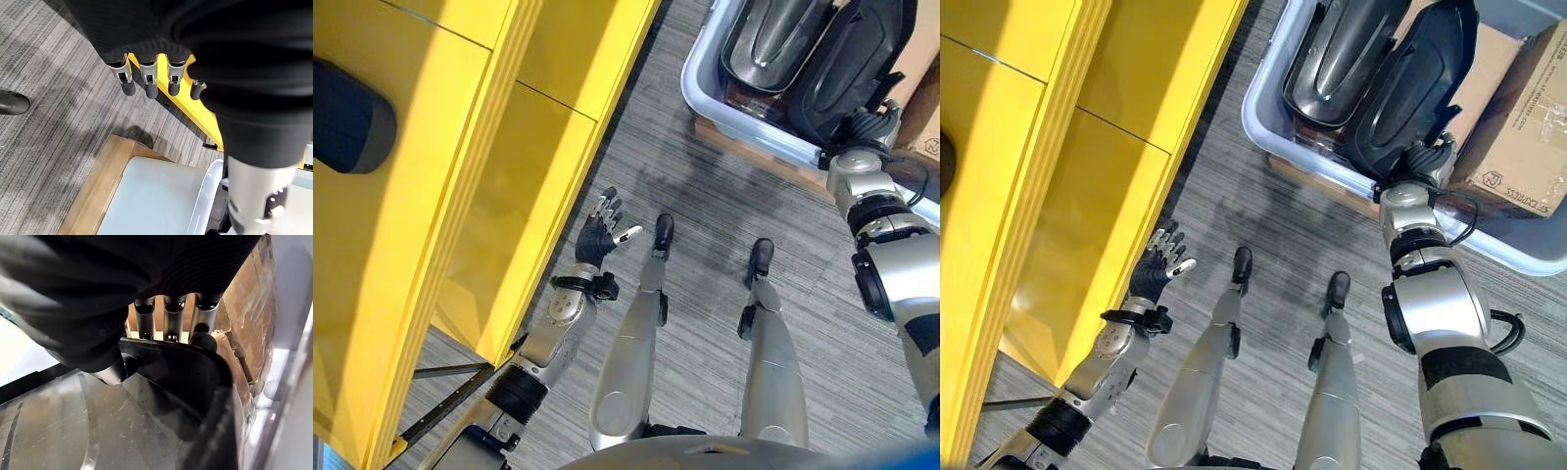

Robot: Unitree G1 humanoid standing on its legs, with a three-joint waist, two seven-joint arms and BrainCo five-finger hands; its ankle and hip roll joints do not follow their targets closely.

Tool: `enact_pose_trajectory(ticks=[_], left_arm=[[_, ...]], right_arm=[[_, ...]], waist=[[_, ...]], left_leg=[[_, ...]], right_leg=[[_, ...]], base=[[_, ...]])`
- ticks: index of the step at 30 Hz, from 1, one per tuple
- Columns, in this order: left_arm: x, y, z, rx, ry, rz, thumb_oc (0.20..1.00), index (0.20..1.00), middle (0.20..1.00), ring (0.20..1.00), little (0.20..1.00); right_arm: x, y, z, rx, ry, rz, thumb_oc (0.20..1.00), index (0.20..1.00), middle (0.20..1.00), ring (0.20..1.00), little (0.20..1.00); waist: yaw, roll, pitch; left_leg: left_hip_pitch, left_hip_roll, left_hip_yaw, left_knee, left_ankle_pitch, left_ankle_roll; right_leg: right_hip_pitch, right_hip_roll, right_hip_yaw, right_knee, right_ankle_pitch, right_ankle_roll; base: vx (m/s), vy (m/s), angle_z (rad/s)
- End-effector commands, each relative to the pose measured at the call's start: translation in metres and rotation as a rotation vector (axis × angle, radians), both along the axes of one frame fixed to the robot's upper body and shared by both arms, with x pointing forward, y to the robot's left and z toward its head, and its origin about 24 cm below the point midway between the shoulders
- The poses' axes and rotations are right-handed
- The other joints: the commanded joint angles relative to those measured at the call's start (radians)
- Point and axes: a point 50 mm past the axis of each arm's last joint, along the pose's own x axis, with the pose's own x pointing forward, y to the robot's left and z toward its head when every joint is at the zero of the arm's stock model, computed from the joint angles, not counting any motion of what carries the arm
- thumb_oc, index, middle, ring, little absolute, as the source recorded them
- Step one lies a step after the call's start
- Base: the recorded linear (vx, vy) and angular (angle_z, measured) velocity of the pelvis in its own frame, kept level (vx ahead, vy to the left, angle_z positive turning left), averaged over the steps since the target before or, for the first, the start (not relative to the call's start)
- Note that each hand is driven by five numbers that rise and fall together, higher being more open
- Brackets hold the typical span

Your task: Move parts from the plastic box to the shelf.

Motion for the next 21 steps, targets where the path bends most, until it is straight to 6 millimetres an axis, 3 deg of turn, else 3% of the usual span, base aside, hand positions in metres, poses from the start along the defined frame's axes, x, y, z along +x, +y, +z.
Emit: enact_pose_trajectory(ticks=[1,8,21], left_arm=[[0.006,0.003,0.036,-0.013,-0.159,-0.010,1.000,1.000,1.000,1.000,1.000],[0.006,0.004,0.035,-0.009,-0.153,-0.013,1.000,1.000,1.000,1.000,1.000],[0.005,0.012,0.030,0.000,-0.132,0.015,1.000,1.000,1.000,1.000,1.000]], right_arm=[[0.001,0.009,-0.009,0.015,-0.001,0.030,0.200,0.200,0.200,0.200,0.200],[-0.001,0.003,-0.010,0.059,-0.022,0.008,0.200,0.200,0.200,0.200,0.200],[0.000,0.010,0.018,0.113,-0.244,0.037,0.200,0.200,0.200,0.200,0.200]], waist=[[0.018,-0.031,0.078],[0.015,-0.033,0.074],[-0.013,-0.061,0.059]], left_leg=[[0.036,-0.014,0.039,0.083,-0.022,0.022],[0.046,-0.009,0.039,0.082,-0.023,0.022],[0.075,0.001,0.047,0.076,-0.023,0.018]], right_leg=[[0.206,-0.051,-0.029,-0.104,-0.015,0.048],[0.212,-0.050,-0.029,-0.101,-0.018,0.049],[0.224,-0.040,-0.021,-0.094,-0.019,0.045]], base=[[0.00,0.000,0.00],[0.00,-0.001,0.00],[0.00,0.000,0.00]])
